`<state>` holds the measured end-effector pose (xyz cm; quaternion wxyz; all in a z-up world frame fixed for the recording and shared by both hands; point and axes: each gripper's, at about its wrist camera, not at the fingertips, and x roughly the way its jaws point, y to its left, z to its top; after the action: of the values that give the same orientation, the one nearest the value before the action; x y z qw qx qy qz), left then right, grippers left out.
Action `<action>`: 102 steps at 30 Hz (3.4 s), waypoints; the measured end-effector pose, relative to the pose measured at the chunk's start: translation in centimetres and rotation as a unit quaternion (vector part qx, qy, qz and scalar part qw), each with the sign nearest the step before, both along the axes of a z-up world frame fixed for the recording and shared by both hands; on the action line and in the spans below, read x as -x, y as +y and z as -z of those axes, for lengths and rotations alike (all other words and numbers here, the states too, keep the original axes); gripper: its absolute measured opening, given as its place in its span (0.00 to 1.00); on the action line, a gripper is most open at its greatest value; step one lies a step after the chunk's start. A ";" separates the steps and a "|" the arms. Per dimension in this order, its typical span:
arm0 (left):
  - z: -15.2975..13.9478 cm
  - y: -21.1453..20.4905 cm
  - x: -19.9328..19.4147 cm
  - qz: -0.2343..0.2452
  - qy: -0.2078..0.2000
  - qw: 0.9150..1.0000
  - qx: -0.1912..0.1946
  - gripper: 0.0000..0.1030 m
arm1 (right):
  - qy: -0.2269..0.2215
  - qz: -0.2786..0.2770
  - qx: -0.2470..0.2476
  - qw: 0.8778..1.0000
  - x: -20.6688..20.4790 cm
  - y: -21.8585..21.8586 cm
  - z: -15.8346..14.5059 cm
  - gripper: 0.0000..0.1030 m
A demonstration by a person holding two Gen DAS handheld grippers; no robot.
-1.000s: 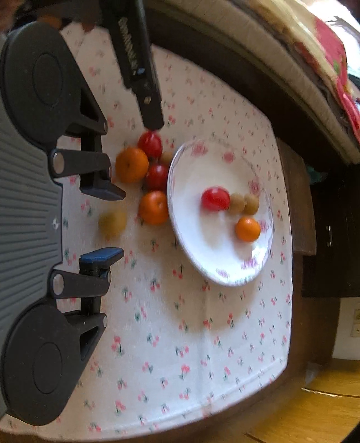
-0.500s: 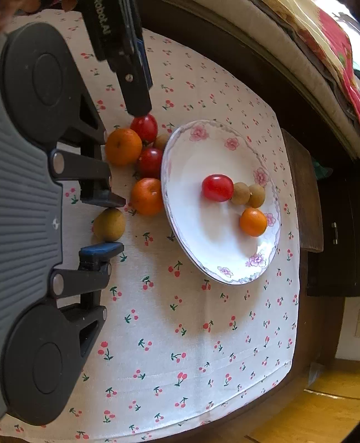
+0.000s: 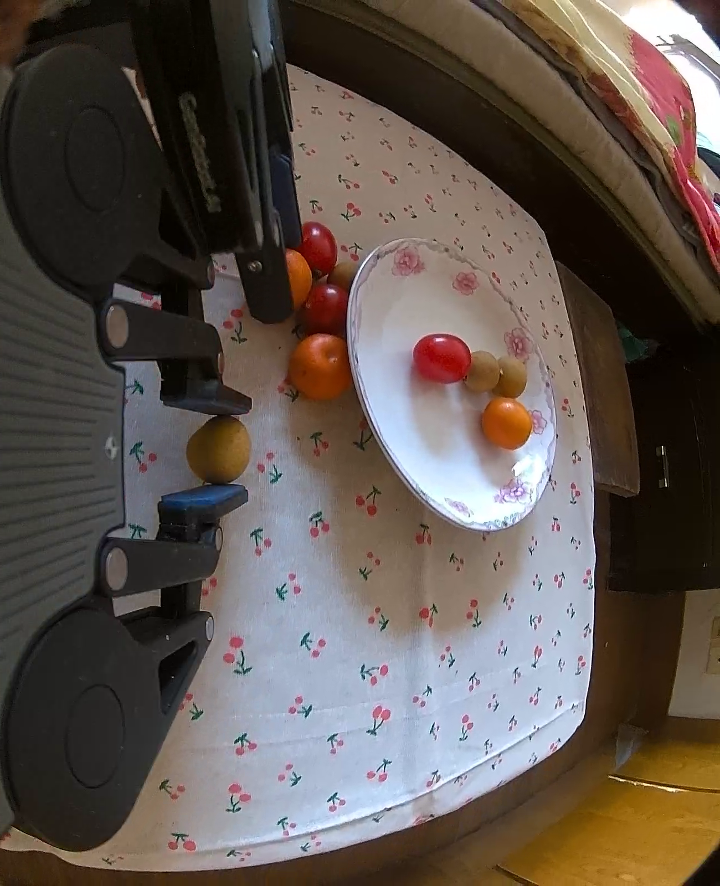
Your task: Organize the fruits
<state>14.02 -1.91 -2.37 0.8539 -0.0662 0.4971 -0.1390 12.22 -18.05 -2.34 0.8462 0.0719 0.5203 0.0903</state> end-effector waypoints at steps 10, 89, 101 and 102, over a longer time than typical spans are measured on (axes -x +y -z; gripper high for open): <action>1.3 -1.2 -0.5 -0.019 0.005 1.000 -0.020 0.48 | 0.000 0.000 -0.003 1.000 0.3 -0.8 -0.1 0.28; -7.0 -0.9 7.0 -0.016 -0.072 0.997 -0.038 0.40 | -0.066 -0.009 -0.002 0.998 6.1 0.3 -7.0 0.27; -7.8 -1.1 1.6 -0.025 -0.092 0.995 -0.012 0.39 | -0.075 -0.005 -0.007 0.997 0.4 -0.3 -6.9 0.27; -7.6 -1.0 1.0 -0.027 -0.090 0.996 -0.008 0.39 | -0.073 -0.004 -0.006 0.997 -0.1 -0.3 -6.7 0.27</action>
<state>12.98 -2.95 5.24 0.8993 -0.0594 0.4170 -0.1175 12.36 -18.35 4.34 0.8811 0.0680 0.4567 0.1023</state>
